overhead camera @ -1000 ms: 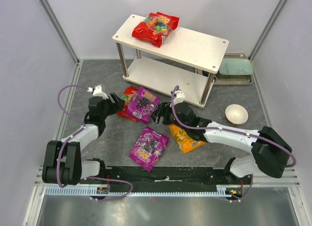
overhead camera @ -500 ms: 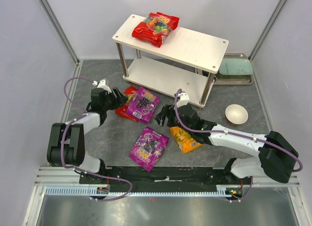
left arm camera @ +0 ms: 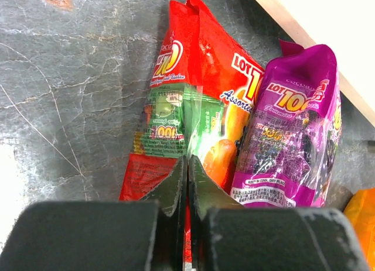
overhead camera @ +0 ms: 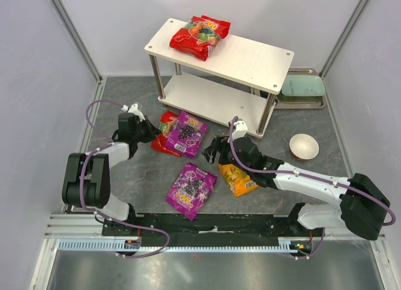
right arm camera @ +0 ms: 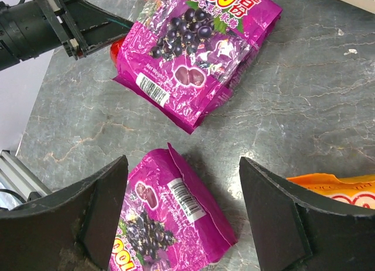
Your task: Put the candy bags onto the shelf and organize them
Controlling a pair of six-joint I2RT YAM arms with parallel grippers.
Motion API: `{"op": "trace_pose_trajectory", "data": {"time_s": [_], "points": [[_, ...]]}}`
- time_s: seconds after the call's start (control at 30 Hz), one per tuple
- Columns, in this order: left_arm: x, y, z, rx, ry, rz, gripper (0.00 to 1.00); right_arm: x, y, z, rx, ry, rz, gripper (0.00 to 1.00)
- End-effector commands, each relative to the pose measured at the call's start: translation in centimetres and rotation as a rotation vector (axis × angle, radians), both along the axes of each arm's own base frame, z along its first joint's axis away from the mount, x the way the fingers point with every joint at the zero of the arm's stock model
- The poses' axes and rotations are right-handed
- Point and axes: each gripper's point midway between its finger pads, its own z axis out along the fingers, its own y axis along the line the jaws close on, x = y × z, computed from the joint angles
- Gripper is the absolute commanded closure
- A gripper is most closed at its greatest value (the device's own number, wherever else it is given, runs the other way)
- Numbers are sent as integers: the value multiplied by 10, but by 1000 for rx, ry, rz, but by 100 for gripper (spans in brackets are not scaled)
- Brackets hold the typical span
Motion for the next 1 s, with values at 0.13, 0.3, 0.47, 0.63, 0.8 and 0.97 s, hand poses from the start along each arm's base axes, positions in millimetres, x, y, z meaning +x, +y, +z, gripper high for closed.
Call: {"op": "trace_pose_trajectory", "data": {"time_s": [0.13, 0.3, 0.47, 0.63, 0.8, 0.97], "points": [[-3, -10, 60, -52, -94, -32, 98, -4, -14, 11, 14, -34, -27, 16], [-11, -10, 109, -55, -169, -36, 98, -9, -27, 15, 12, -49, -44, 16], [-27, -15, 162, -75, -266, -66, 98, -15, -38, 13, 6, -50, -54, 16], [-51, -25, 192, -119, -305, -112, 98, -19, -51, 21, 12, -75, -78, 16], [-84, -44, 229, -216, -368, -215, 98, -24, -64, 24, 14, -87, -98, 16], [-119, -64, 250, -304, -399, -309, 98, -29, -75, 20, 16, -88, -115, 16]]}}
